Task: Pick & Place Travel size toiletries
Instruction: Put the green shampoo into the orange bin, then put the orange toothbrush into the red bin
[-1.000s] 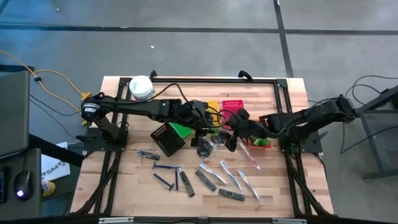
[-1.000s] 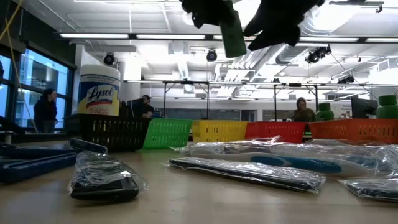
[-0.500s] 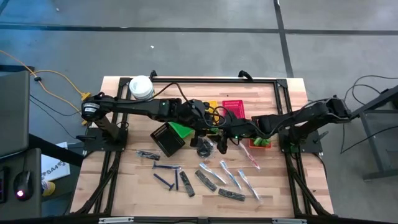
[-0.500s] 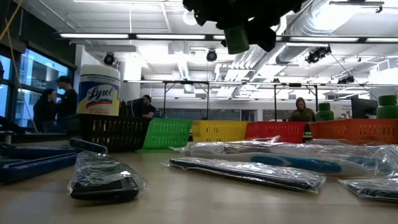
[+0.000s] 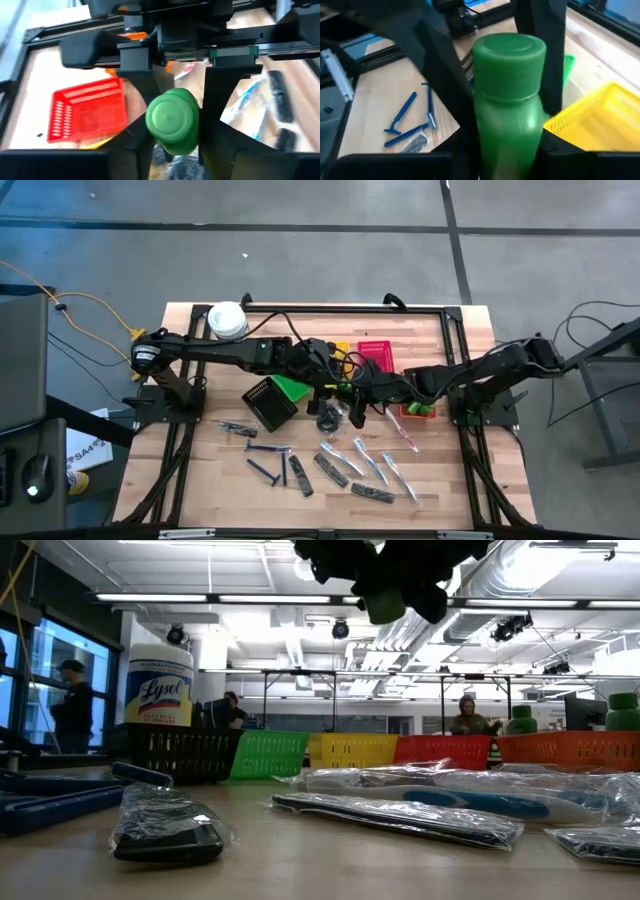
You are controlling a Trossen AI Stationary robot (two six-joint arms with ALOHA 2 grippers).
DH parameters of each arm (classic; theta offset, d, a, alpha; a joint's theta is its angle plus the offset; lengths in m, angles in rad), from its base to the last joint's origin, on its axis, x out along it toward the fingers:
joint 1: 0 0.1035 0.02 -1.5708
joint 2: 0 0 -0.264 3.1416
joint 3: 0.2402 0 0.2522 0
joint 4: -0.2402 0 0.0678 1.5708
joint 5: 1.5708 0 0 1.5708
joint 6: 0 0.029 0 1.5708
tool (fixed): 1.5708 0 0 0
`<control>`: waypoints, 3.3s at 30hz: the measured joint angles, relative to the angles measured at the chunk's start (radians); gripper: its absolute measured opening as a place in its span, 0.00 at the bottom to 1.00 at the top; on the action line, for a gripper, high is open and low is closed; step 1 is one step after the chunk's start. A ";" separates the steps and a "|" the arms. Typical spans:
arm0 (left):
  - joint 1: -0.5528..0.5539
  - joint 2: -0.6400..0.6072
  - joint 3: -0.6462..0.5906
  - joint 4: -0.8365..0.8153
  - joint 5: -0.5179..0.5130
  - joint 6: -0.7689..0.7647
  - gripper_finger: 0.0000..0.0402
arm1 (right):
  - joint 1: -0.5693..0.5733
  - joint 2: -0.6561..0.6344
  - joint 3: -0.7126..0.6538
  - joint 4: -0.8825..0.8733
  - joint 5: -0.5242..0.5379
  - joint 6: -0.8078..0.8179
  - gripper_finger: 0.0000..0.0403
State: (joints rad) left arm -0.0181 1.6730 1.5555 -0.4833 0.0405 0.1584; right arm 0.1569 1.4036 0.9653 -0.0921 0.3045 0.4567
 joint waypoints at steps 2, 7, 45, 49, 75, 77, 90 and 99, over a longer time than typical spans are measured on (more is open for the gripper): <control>0.000 0.000 0.000 -0.031 -0.006 0.007 0.41 | -0.001 0.000 0.000 -0.040 0.010 0.029 0.19; -0.002 -0.008 0.029 -0.113 -0.022 0.026 0.58 | -0.003 0.000 0.000 -0.125 0.038 0.084 0.19; -0.001 -0.008 0.110 -0.329 -0.193 0.044 0.65 | 0.058 0.015 0.000 -1.182 -0.026 1.307 0.28; -0.001 -0.008 0.110 -0.332 -0.193 0.047 0.65 | 0.057 0.062 0.000 -1.182 -0.032 1.331 0.33; 0.065 -0.076 0.109 -0.548 -0.239 -0.057 0.65 | 0.203 -0.150 0.000 -1.018 -0.036 1.324 0.49; 0.086 -0.092 0.094 -0.574 -0.235 -0.059 0.65 | 0.233 -0.148 0.000 -0.967 -0.034 1.320 0.48; 0.137 -0.234 -0.072 -0.454 -0.215 -0.062 0.65 | 0.383 -0.028 0.000 -0.846 -0.222 1.409 0.47; 0.136 -0.250 -0.085 -0.435 -0.199 -0.045 0.65 | 0.388 0.134 0.000 -0.914 -0.371 1.401 0.47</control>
State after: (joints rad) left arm 0.1181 1.4227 1.4700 -0.9184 -0.1581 0.1136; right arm 0.5453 1.5372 0.9653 -1.0061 -0.0662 1.8576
